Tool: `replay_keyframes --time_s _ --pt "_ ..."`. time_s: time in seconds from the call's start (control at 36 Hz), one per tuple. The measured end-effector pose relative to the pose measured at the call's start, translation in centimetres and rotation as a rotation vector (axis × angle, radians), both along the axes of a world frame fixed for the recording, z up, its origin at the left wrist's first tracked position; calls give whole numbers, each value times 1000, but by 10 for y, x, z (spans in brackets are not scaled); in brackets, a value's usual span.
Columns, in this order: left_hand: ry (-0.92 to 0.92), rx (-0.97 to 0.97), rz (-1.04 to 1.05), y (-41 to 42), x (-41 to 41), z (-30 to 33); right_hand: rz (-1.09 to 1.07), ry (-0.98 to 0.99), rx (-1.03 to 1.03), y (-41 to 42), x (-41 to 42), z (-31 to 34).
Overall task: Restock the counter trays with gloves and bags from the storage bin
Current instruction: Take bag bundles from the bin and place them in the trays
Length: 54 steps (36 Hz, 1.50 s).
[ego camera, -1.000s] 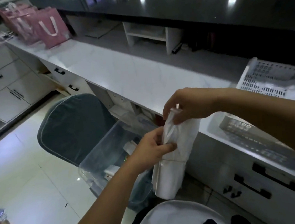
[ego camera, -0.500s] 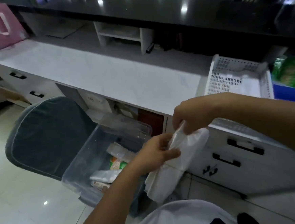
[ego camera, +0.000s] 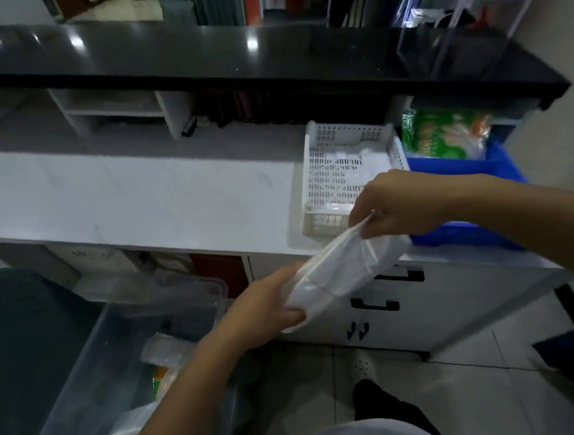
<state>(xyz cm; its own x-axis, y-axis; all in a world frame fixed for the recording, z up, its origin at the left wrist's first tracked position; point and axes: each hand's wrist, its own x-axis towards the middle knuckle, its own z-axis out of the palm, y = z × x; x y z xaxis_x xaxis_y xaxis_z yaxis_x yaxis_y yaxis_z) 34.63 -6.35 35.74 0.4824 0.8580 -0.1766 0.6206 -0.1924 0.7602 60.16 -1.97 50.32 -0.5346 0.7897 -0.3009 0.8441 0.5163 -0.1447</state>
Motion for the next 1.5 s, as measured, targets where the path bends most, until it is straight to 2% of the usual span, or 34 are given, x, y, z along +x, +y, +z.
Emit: replay_keyframes --time_s 0.25,0.39,0.56,0.69,0.81,0.97,1.22,1.39,1.5 --pt "255 221 -92 106 104 42 -270 210 21 48 147 -12" --pt "318 234 -215 163 190 64 -368 270 110 73 235 -16" --pt "315 308 -269 218 285 71 -462 319 265 98 322 -30" --pt "257 456 -160 251 345 61 -528 278 372 118 376 -45" --pt "286 511 -122 262 381 41 -581 227 354 131 400 -65" --pt "371 576 -179 270 411 4 -680 164 336 136 415 -107" --pt "594 677 -158 276 436 -37 -728 183 470 145 421 -161" --pt "653 655 -197 283 439 -53 -686 149 317 157 420 -184" --pt "646 574 -273 285 438 -51 -643 136 243 157 420 -194"
